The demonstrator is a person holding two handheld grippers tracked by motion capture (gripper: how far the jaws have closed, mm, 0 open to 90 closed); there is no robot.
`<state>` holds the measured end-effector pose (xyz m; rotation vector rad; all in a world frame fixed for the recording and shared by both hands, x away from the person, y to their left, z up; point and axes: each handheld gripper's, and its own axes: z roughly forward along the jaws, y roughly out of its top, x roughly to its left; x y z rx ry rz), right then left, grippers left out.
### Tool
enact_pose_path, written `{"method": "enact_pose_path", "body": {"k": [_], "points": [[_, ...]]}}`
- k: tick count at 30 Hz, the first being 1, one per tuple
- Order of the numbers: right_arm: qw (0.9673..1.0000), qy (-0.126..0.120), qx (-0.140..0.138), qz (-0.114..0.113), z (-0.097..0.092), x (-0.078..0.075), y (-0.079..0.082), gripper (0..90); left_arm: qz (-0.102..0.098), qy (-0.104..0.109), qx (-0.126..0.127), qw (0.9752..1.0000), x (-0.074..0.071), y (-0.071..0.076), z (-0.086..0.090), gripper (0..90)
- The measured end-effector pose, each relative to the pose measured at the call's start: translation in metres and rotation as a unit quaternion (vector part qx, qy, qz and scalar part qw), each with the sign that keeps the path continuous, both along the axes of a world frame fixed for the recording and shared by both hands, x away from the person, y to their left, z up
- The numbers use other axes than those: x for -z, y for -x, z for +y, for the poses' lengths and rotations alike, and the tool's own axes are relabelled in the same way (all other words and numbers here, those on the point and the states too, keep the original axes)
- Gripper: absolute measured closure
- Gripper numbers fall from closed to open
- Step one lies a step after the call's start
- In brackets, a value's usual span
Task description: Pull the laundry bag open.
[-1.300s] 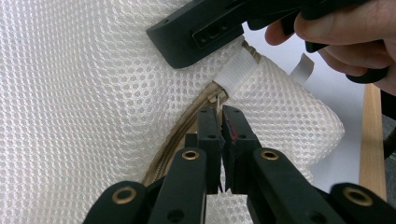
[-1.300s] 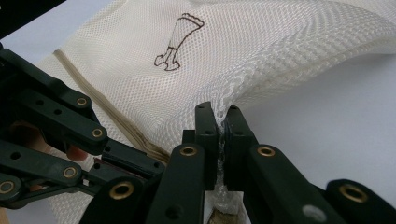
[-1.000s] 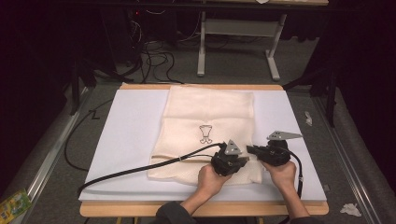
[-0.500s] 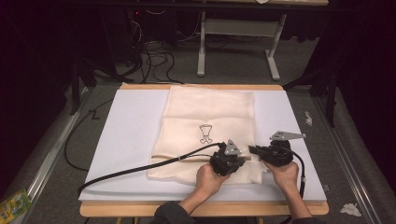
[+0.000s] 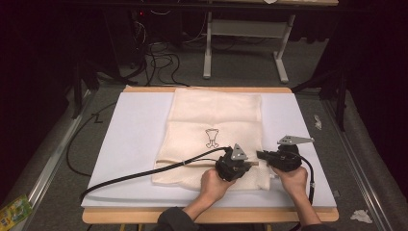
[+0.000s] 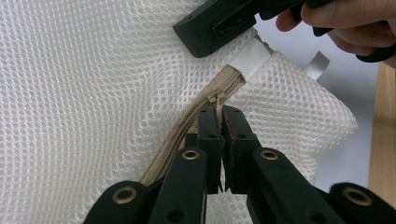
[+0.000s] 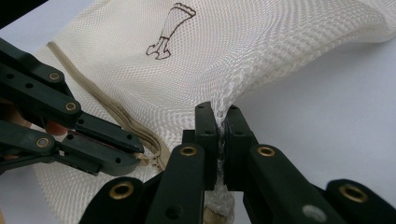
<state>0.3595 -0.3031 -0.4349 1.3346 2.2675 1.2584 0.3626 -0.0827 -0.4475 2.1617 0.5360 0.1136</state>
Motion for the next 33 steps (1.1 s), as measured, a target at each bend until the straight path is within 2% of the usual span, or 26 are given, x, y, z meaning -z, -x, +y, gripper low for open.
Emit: {"method": "enact_pose_path", "body": {"k": [20, 33], "points": [[1.0, 0.005, -0.001, 0.003, 0.0, 0.006, 0.001, 88.2, -0.015, -0.007, 0.002, 0.9999, 0.0, 0.004, 0.003, 86.9], [1.0, 0.005, 0.0, 0.005, 0.001, 0.005, 0.001, 88.2, -0.007, -0.001, -0.003, 1.0, -0.002, 0.002, 0.011, 86.9]]}}
